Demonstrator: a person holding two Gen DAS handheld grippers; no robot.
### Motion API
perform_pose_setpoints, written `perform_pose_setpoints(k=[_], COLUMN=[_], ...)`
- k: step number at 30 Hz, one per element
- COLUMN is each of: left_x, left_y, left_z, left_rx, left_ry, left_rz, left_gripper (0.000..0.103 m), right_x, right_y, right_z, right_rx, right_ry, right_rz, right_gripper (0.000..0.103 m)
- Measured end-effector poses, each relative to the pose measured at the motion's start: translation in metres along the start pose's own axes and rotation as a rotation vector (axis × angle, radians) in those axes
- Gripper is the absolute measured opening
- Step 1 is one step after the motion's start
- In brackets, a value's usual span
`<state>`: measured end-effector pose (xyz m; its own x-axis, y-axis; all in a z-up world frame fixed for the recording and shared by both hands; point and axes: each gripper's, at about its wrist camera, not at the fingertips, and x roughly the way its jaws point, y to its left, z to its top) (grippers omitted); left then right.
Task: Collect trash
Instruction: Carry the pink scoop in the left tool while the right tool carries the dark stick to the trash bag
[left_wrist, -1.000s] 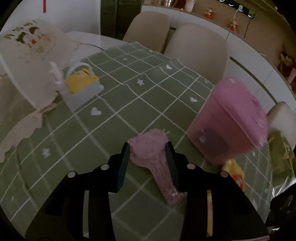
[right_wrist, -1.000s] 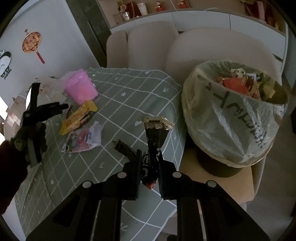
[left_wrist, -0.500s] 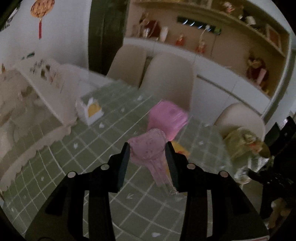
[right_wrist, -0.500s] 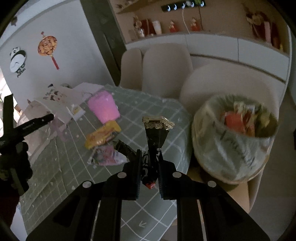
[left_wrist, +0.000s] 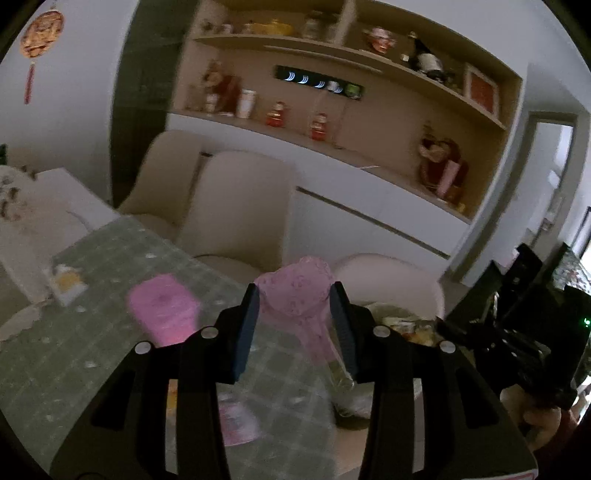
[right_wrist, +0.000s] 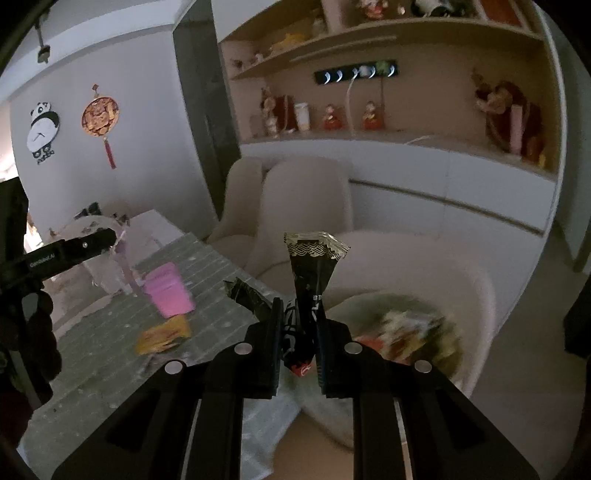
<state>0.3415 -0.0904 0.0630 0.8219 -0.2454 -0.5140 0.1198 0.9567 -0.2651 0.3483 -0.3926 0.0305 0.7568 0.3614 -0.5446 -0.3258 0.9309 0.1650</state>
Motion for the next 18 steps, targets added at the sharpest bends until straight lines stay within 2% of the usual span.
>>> perform_pose_setpoints(k=[5,9,18], left_x=[0.042,0.076,0.134], left_y=[-0.057,-0.096,-0.137], left_z=[0.0,-0.001,-0.013], left_rx=[0.037,0.056,0.06], left_ry=[0.024,0.05,0.142], left_rz=[-0.093,-0.159,-0.211], left_gripper=[0.038,0.038,0.038], right_x=[-0.017,-0.021,-0.025], right_y=[-0.046,-0.085,-0.135], right_z=[0.005,0.005,0.005], right_rx=[0.027,0.061,0.114], right_ry=[-0.047,-0.045,-0.059], right_rz=[-0.055,-0.103,-0.157], right_gripper=[0.016,0.016,0.016])
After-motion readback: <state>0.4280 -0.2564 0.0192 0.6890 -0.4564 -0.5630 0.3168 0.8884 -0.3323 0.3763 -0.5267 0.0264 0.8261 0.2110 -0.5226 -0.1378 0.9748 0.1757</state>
